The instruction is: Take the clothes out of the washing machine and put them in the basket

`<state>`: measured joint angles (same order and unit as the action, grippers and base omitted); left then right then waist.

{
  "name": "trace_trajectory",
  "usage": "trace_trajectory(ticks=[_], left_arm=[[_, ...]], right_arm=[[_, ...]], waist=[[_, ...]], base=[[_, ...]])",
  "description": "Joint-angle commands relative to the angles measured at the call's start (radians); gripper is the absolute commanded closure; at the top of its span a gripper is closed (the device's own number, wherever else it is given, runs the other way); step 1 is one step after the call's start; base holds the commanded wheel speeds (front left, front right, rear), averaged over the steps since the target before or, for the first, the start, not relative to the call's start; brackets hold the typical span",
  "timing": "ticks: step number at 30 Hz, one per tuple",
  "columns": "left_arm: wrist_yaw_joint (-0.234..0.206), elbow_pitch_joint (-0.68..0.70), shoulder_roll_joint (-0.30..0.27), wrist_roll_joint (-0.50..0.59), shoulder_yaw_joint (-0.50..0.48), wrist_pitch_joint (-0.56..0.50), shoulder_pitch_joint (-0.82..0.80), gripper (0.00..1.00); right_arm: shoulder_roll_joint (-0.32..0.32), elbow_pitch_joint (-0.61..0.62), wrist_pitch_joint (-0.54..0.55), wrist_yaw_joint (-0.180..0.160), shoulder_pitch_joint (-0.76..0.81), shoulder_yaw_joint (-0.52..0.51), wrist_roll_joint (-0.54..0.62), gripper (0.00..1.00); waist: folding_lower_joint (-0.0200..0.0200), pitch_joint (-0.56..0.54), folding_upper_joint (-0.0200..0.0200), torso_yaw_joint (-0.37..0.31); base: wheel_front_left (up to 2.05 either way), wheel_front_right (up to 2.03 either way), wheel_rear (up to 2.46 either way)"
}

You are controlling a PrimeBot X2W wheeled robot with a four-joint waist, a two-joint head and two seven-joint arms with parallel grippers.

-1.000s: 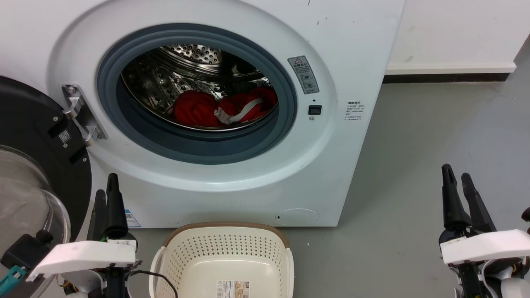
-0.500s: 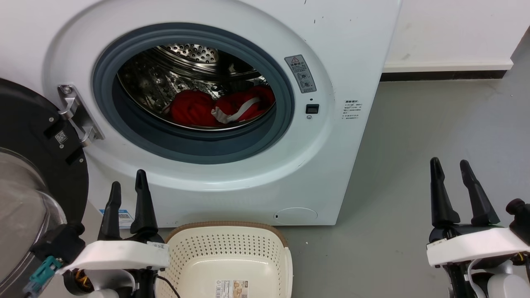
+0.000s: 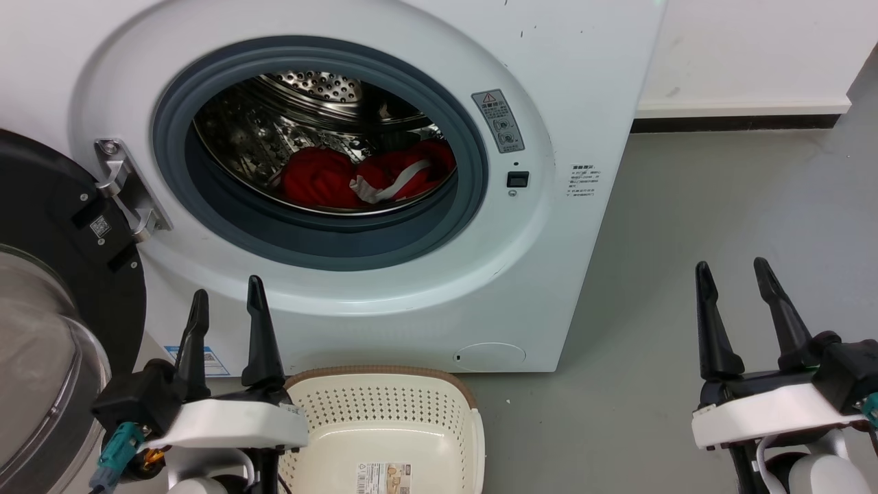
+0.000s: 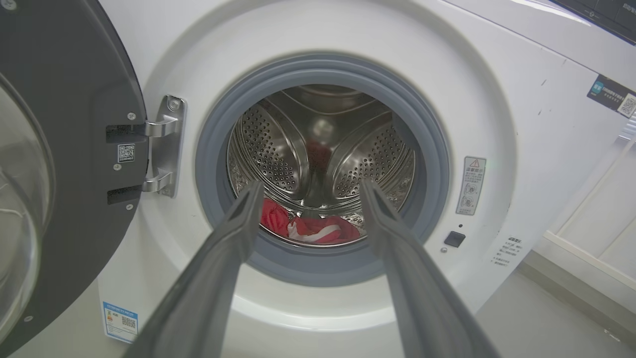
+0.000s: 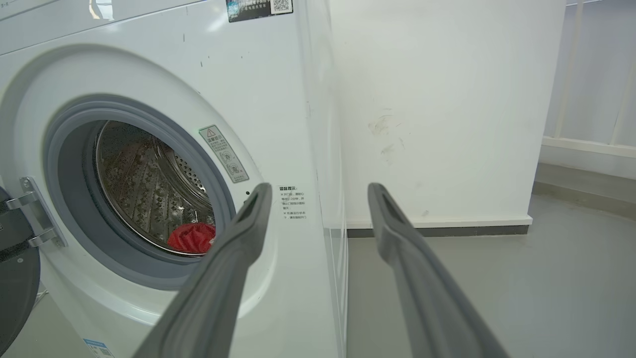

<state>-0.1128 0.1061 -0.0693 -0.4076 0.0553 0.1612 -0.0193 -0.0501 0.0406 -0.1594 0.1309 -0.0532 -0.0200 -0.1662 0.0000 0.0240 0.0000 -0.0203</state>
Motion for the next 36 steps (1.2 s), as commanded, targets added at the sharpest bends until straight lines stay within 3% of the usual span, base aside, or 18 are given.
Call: trace_trajectory(ticks=[1,13,19,24,30,36], left_arm=[[-0.013,0.015,-0.013,0.028,0.01,0.009,0.008,0.0],[-0.063,-0.039,-0.048,0.132,0.091,0.037,0.023,0.0],[-0.061,-0.063,-0.051,0.165,0.106,0.05,0.03,0.0],[-0.032,-0.084,-0.044,0.195,0.104,0.06,0.032,0.0],[-0.046,-0.092,-0.043,0.264,0.11,0.072,0.038,0.0],[-0.02,-0.085,-0.034,0.281,0.099,0.083,0.048,0.0]], right_arm=[[-0.001,0.014,-0.01,0.0,0.009,0.003,0.033,0.0],[0.0,-0.012,-0.038,0.0,0.017,-0.001,0.164,0.0],[0.0,-0.016,-0.051,0.0,0.021,-0.003,0.215,0.0],[0.0,-0.016,-0.062,0.0,0.023,-0.003,0.254,0.0],[0.0,-0.011,-0.073,0.0,0.028,0.003,0.3,0.0],[0.0,-0.01,-0.085,0.0,0.032,0.005,0.322,0.0]], waist=[[0.0,0.0,0.0,0.001],[0.0,-0.002,0.0,0.001],[0.0,-0.002,0.0,-0.001],[0.0,-0.002,0.0,-0.003],[0.0,-0.002,0.0,-0.005],[0.0,0.0,0.0,-0.005]], base=[[0.0,0.0,0.0],[0.0,0.0,0.0],[0.0,0.0,0.0],[0.0,0.0,0.0],[0.0,0.0,0.0],[0.0,0.0,0.0]])
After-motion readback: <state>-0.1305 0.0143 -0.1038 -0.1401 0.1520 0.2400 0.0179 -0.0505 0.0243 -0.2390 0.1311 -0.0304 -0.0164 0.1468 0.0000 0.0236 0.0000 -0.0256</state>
